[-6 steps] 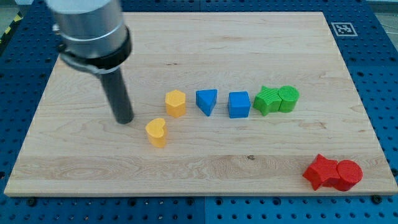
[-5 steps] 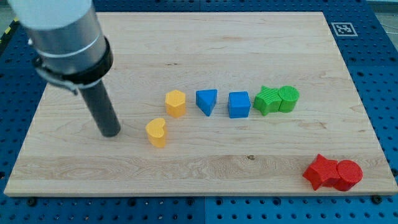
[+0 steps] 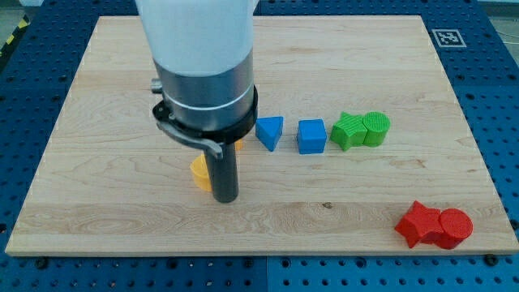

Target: Move the yellow heart to the left of the yellow hexagon

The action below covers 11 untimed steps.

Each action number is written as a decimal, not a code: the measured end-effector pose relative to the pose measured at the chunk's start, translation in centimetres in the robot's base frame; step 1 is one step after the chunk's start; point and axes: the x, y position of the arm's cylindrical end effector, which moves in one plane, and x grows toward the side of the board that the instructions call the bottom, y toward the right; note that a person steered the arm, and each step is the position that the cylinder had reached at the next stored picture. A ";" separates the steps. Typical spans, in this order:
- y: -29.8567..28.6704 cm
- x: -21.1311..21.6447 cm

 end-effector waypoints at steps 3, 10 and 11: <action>-0.5 1.5; -8.2 4.1; -5.6 4.2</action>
